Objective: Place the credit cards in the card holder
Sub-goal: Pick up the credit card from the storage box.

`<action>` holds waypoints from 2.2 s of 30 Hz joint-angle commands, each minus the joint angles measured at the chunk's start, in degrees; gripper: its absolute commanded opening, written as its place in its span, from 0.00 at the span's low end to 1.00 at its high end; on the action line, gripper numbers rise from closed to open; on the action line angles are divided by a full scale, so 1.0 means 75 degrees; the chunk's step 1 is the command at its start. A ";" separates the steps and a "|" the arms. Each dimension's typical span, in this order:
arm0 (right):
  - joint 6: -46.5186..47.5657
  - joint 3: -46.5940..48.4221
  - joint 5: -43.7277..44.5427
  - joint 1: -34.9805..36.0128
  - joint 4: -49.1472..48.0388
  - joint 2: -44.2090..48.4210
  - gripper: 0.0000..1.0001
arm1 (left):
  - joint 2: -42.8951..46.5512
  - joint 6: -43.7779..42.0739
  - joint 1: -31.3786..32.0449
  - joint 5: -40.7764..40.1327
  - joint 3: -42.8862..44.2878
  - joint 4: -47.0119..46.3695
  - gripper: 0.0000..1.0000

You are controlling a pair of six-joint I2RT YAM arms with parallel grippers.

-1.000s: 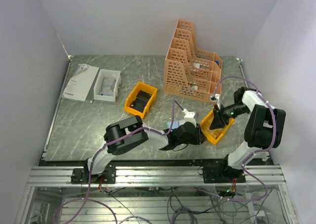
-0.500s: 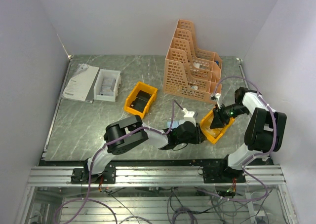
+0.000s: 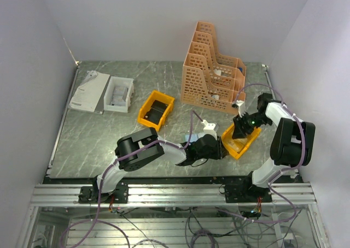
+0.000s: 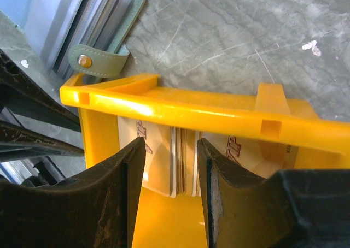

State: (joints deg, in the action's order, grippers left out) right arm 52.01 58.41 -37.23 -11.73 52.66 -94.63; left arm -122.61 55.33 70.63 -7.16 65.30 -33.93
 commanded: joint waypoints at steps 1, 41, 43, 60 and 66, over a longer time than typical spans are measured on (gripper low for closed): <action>-0.0149 -0.0082 0.0145 0.0145 -0.0188 -0.0257 0.42 | 0.0081 -0.0168 -0.0066 0.0085 0.0165 -0.0034 0.36; 0.2053 0.0438 -0.1264 0.0134 0.2415 -0.0411 0.16 | 0.0094 -0.0159 -0.0089 0.0047 0.0174 0.0048 0.35; 0.2274 0.0477 -0.1298 0.0128 0.2633 -0.0525 0.17 | 0.0082 -0.0159 -0.0089 0.0053 0.0176 0.0060 0.36; 0.1641 0.0147 -0.0790 0.0156 0.1914 -0.0388 0.27 | 0.0061 -0.0170 -0.0111 0.0058 0.0232 0.0106 0.35; 0.1781 0.0170 -0.0769 0.0232 0.2085 -0.0581 0.18 | 0.0058 -0.0189 -0.0113 0.0079 0.0258 0.0147 0.35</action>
State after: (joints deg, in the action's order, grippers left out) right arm 64.55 60.01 -43.44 -10.63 67.42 -97.69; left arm -122.61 55.24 70.48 -6.24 65.47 -33.54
